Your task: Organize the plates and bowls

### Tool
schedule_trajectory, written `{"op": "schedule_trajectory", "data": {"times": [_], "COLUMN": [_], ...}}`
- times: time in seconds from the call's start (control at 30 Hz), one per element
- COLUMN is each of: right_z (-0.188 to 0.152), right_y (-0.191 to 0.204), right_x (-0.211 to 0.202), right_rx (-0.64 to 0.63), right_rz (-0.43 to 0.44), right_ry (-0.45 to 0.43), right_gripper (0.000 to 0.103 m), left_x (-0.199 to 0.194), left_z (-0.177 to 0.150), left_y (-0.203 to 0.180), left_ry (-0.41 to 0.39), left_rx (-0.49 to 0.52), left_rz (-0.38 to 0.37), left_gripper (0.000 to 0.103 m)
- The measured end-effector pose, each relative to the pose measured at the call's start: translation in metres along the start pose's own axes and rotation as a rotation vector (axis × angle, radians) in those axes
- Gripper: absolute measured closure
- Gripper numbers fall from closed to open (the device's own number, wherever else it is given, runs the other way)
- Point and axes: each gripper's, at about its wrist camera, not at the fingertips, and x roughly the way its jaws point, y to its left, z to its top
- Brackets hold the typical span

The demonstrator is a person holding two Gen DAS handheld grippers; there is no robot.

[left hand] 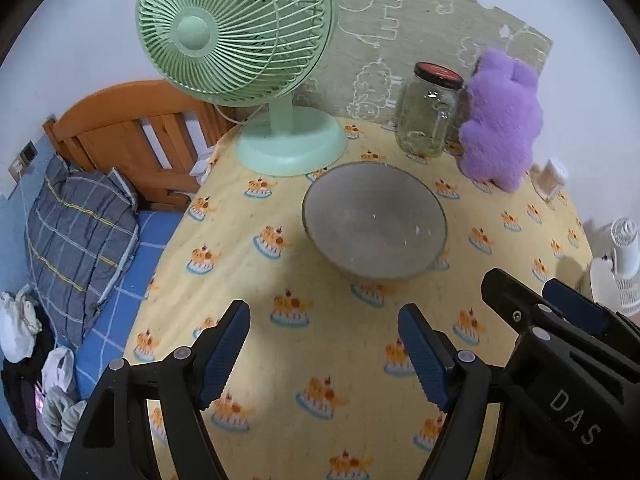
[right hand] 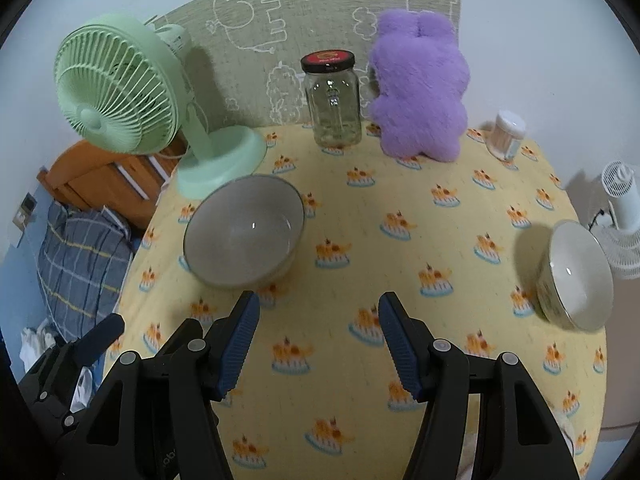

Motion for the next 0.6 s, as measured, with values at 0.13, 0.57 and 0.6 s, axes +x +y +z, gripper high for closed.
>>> {"op": "schedule_trajectory", "data": {"times": [0.13, 0.57, 0.6], "right_z": [0.017, 0.058, 0.06], "right_y": [0.005, 0.013, 0.012], "right_x": [0.016, 0.082, 0.086], "right_rx": [-0.01, -0.006, -0.004], "right_rz": [-0.005, -0.015, -0.012], "right_ry": [-0.01, -0.012, -0.006], "right_gripper": [0.038, 0.042, 0.044], "left_x": [0.015, 0.077, 0.082], "left_z": [0.015, 0.057, 0.058], "left_y": [0.005, 0.005, 0.004], "left_ry": [-0.022, -0.028, -0.027], "left_rx": [-0.006, -0.01, -0.012], "left_rz": [0.028, 0.055, 0.055], "left_gripper": [0.025, 0.046, 0.048]}}
